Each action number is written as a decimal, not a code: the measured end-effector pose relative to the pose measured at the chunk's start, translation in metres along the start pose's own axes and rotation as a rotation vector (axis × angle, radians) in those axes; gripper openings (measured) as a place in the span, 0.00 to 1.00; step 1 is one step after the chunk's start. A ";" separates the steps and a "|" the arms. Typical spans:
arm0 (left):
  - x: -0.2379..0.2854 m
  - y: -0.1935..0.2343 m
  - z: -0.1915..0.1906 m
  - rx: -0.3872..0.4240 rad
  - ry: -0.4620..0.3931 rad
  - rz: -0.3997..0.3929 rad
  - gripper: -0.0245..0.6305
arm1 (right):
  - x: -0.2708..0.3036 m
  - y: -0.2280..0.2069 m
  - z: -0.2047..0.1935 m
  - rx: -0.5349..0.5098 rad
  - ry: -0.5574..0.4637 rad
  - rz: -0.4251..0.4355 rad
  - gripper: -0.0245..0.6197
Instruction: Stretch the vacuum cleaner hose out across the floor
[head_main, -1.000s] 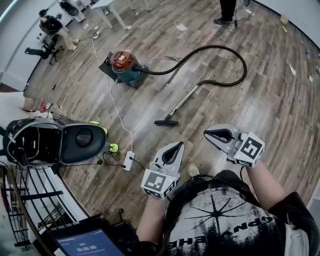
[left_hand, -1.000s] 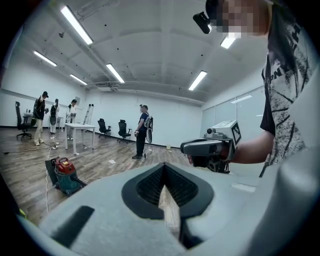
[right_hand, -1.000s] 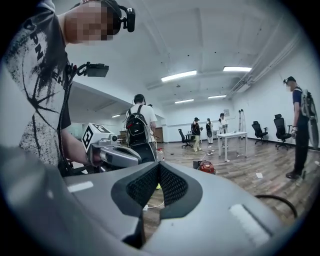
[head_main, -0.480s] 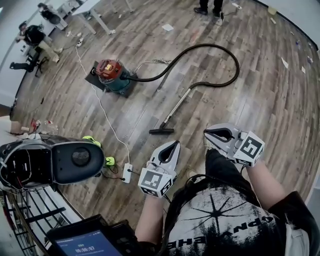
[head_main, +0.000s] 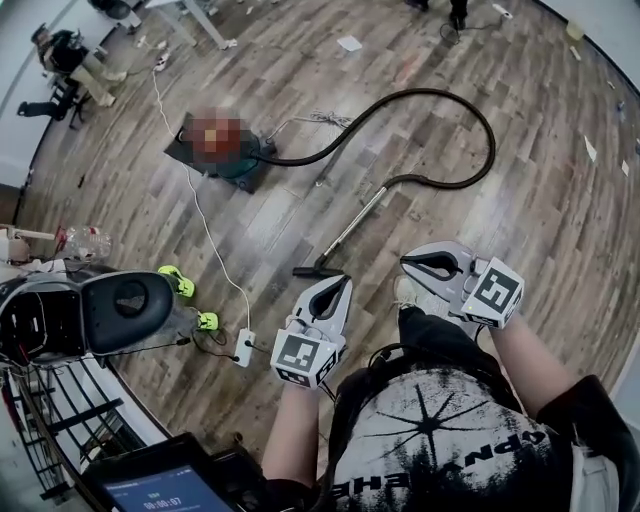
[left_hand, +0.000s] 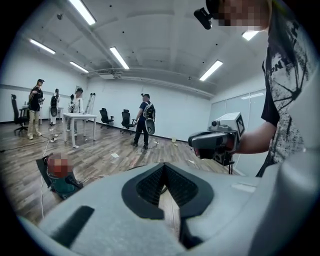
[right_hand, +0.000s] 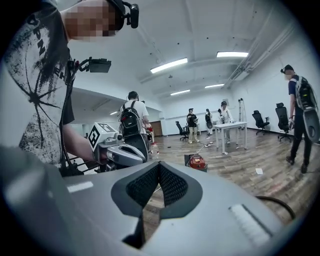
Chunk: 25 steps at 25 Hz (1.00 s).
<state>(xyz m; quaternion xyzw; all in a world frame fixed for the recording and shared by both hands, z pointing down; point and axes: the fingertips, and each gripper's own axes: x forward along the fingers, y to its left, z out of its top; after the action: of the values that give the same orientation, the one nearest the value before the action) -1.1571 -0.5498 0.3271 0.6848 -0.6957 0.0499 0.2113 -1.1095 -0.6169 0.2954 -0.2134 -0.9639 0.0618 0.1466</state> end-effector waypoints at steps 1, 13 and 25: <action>0.012 0.010 0.005 -0.002 0.008 0.010 0.04 | 0.003 -0.016 0.004 0.002 0.005 0.013 0.05; 0.071 0.055 -0.030 0.024 0.061 0.071 0.04 | 0.017 -0.079 -0.051 0.037 0.009 0.043 0.05; 0.109 0.135 -0.051 0.080 0.181 -0.085 0.04 | 0.084 -0.119 -0.054 0.101 -0.003 -0.097 0.05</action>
<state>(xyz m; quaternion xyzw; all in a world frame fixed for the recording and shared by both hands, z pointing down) -1.2743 -0.6250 0.4427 0.7142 -0.6415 0.1301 0.2477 -1.2122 -0.6850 0.3897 -0.1584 -0.9691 0.1036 0.1583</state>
